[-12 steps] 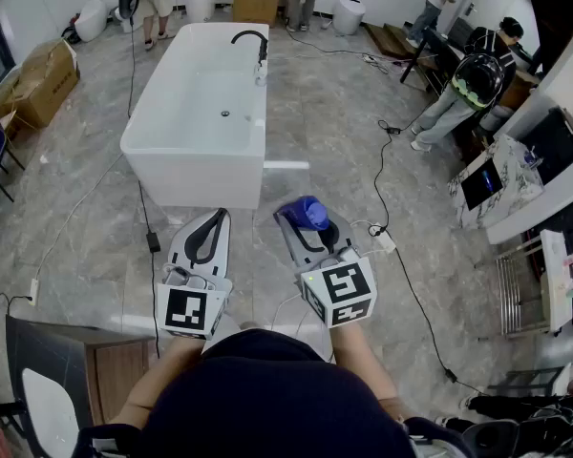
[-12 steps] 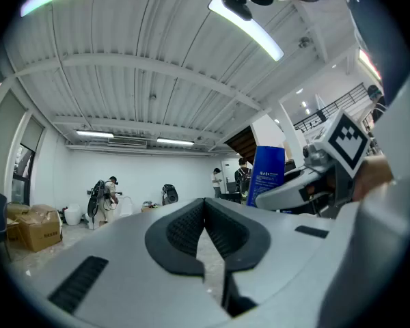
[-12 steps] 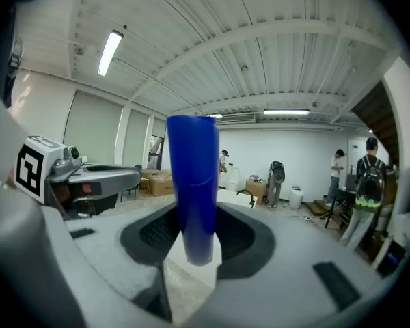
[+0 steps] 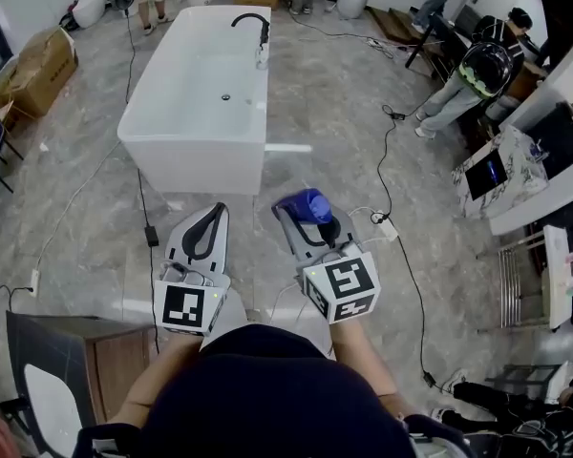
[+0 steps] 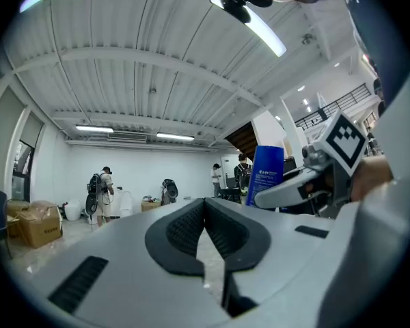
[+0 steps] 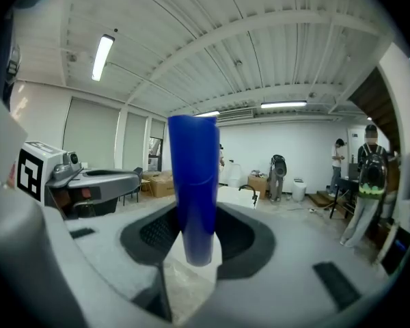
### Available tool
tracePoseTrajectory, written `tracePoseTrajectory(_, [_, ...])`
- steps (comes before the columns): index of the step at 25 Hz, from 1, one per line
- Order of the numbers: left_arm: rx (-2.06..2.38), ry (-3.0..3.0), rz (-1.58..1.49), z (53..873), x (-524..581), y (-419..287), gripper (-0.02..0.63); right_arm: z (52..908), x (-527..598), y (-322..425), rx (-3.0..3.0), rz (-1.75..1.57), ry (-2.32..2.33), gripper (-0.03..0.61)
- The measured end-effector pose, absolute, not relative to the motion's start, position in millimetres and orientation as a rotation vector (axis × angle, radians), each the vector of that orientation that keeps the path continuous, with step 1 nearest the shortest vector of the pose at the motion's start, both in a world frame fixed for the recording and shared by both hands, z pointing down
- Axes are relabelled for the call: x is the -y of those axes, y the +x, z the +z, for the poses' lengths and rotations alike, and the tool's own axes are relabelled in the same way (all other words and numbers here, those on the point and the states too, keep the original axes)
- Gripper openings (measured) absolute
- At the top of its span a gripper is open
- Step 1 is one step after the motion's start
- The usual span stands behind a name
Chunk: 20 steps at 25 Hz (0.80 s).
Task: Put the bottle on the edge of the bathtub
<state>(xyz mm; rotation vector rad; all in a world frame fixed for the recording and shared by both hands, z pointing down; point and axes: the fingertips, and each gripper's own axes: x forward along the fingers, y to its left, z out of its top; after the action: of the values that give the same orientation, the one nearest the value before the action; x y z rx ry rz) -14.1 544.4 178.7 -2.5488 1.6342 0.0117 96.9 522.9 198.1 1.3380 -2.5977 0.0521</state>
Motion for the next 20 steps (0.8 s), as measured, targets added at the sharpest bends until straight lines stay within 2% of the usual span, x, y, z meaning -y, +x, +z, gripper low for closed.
tracePoseTrajectory(11, [-1.639,-2.557,0.012,194.8,-446.7,-43.6,0.003,215.9,-426.3,71.3,2.572,0.079,1.353,0.155])
tracePoseTrajectory(17, [-1.613,-2.57,-0.01,192.4,-364.5,-31.5,0.003,215.8,-345.7,80.5,2.57,0.081,1.382,0.155])
tracePoseTrajectory(20, [-1.599,-2.575,-0.002,191.4,-331.7,-51.8,0.003,212.6,-315.3,62.9,2.561,0.08,1.411,0.155])
